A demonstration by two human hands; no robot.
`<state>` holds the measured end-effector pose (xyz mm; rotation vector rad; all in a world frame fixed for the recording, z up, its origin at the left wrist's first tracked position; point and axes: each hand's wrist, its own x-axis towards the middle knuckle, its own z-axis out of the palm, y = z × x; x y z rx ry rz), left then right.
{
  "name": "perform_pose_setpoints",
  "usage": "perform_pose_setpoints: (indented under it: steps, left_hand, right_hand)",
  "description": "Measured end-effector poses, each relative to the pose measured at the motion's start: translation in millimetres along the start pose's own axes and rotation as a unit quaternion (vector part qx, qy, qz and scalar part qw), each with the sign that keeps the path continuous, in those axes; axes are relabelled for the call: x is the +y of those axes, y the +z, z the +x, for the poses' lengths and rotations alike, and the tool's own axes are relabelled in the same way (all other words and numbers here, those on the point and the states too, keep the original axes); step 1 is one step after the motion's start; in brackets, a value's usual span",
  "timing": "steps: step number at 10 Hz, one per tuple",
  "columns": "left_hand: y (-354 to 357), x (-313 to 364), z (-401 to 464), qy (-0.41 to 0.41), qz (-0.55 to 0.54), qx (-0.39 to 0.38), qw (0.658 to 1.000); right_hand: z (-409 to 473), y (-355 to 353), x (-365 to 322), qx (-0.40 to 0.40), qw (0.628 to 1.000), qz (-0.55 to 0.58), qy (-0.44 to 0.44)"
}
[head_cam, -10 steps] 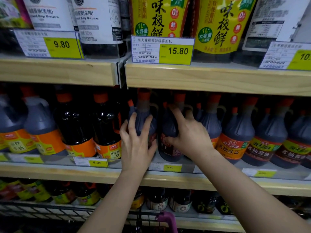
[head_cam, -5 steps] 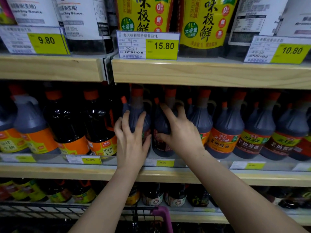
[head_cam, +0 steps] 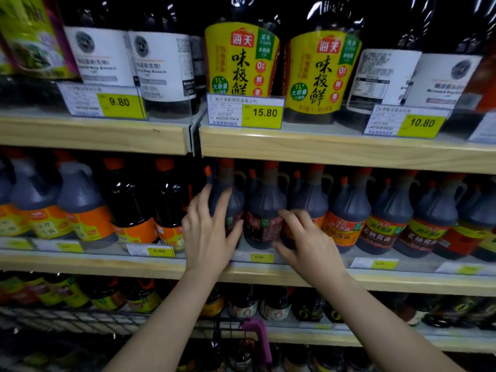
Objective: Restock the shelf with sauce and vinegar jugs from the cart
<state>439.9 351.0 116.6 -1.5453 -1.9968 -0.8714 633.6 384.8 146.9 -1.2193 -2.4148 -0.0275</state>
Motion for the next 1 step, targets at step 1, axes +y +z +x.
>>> perform_pose_setpoints:
  steps: [1]
  left_hand:
    - [-33.5, -11.1, -6.9, 0.042, -0.031, -0.047, 0.998]
  right_hand:
    - [-2.4, -19.3, -19.5, -0.111, 0.994, 0.021, -0.014]
